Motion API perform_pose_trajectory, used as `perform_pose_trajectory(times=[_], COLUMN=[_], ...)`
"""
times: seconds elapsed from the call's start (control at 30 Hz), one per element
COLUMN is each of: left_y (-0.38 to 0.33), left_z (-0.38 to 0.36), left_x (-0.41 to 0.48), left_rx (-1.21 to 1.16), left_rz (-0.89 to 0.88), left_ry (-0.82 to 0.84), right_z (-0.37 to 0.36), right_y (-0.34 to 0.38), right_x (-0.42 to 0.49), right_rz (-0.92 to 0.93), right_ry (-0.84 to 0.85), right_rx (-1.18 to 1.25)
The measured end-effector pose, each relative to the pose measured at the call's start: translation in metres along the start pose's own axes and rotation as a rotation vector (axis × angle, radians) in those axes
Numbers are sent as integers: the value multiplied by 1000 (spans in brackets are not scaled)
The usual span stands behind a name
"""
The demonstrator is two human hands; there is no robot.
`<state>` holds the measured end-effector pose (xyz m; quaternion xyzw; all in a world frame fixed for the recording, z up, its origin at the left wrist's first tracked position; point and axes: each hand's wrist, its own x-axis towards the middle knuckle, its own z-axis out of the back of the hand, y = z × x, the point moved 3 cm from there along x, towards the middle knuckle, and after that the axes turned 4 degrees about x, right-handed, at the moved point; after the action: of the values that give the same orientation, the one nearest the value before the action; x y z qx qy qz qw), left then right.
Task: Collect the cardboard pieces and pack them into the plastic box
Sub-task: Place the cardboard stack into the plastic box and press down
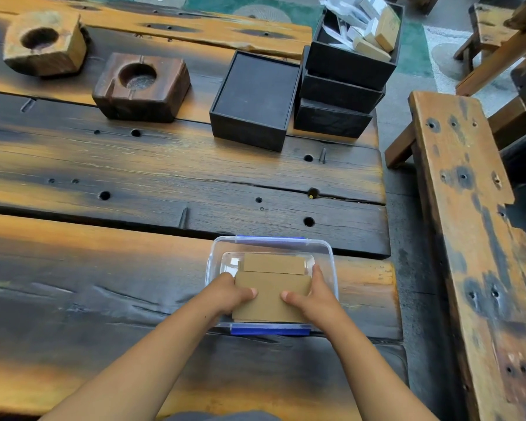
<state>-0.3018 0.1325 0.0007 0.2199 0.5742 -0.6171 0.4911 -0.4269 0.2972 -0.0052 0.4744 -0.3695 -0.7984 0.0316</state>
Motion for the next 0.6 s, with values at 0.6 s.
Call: perform_pose_trajectory(times=[0.6], left_y=[-28], left_z=[16], left_x=[3], left_rx=[308], left_rz=[-128], left_ry=[-6], right_z=[10], right_y=[24], right_x=[10], right_rz=[62], right_ry=[25], right_rx=[-314])
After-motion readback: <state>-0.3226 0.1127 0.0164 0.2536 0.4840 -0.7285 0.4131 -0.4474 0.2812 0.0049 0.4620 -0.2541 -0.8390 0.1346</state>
